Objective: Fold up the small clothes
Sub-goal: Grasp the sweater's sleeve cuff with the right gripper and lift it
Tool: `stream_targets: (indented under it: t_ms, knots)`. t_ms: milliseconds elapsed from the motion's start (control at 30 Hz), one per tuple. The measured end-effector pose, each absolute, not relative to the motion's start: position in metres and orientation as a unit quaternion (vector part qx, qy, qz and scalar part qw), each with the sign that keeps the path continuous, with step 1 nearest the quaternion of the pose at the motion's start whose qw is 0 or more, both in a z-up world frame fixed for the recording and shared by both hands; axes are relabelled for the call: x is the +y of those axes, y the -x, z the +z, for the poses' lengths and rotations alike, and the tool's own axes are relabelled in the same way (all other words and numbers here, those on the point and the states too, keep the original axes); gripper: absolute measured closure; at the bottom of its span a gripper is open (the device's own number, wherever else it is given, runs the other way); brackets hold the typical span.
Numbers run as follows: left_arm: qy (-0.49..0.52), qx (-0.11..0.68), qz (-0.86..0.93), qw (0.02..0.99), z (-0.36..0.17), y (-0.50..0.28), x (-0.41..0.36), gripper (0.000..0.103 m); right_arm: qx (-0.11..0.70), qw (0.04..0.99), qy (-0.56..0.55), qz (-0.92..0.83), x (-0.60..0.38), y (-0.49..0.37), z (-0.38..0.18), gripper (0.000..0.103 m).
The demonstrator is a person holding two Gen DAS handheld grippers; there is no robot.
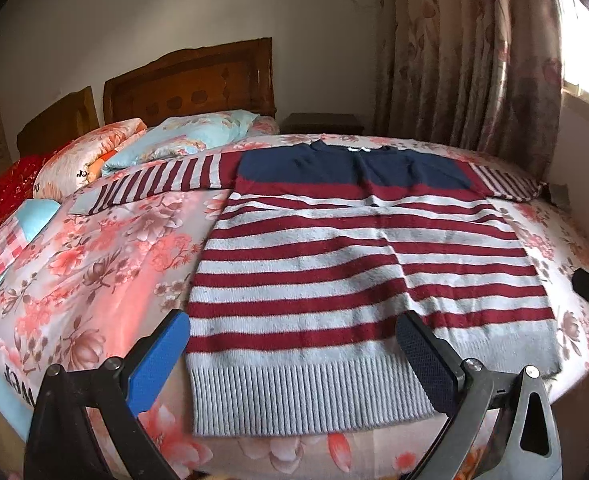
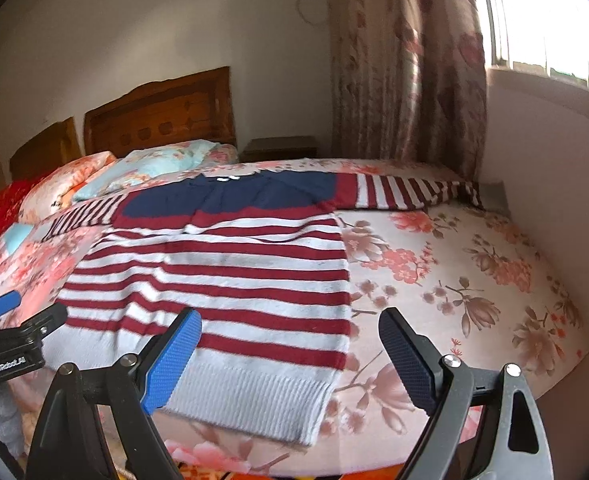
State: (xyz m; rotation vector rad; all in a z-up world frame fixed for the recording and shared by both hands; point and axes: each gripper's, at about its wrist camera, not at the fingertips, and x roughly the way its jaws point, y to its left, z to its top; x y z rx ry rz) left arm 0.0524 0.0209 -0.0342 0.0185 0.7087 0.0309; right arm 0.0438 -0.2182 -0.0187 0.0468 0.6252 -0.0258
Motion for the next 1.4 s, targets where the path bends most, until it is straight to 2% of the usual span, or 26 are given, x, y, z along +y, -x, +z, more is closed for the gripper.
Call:
stream_targets:
  t_ms: [300,367,433,667,767,933,1067,1167,1267,1333,1367,1400]
  knots:
    - [-0.034,0.38,0.005,0.924,-0.034,-0.121,0.013,0.0,0.339,0.936,-0.072,-0.067,-0.28,-0.097,-0.023,0.013]
    - [-0.028,0.387,-0.004,0.922,-0.033,-0.147,0.009,0.0,0.351,0.926,-0.111,-0.083,-0.313,-0.117,-0.024,0.017]
    - [-0.024,0.39,-0.008,0.92,-0.034,-0.18,0.004,0.0,0.359,0.916,-0.147,-0.104,-0.344,-0.133,-0.026,0.028]
    - [-0.027,0.427,0.003,0.904,-0.059,-0.268,-0.012,0.0,0.363,0.88,-0.248,-0.179,-0.45,-0.182,-0.039,0.03]
    - [-0.028,0.441,0.011,0.897,-0.076,-0.276,-0.012,0.0,0.355,0.875,-0.27,-0.189,-0.481,-0.206,-0.042,0.031]
    - [0.021,0.451,0.002,0.892,-0.081,-0.282,0.002,0.0,0.337,0.857,-0.349,-0.172,-0.52,-0.246,-0.052,0.031]
    - [0.018,0.447,0.009,0.894,-0.082,-0.284,-0.001,0.0,0.32,0.834,-0.425,-0.146,-0.541,-0.279,-0.066,0.031]
    - [0.017,0.446,0.007,0.895,-0.082,-0.281,-0.001,0.0,0.312,0.826,-0.441,-0.159,-0.547,-0.303,-0.071,0.032]
    - [0.013,0.449,-0.002,0.893,-0.082,-0.279,0.0,0.0,0.305,0.824,-0.443,-0.179,-0.559,-0.323,-0.073,0.044]
    - [0.01,0.455,-0.008,0.89,-0.081,-0.28,0.001,0.0,0.294,0.818,-0.455,-0.192,-0.572,-0.329,-0.077,0.065]
    - [0.009,0.456,-0.01,0.89,-0.081,-0.28,0.001,0.0,0.289,0.814,-0.465,-0.195,-0.579,-0.332,-0.08,0.07]
    - [0.007,0.458,-0.013,0.889,-0.081,-0.28,0.001,0.0,0.282,0.805,-0.482,-0.199,-0.586,-0.334,-0.085,0.08]
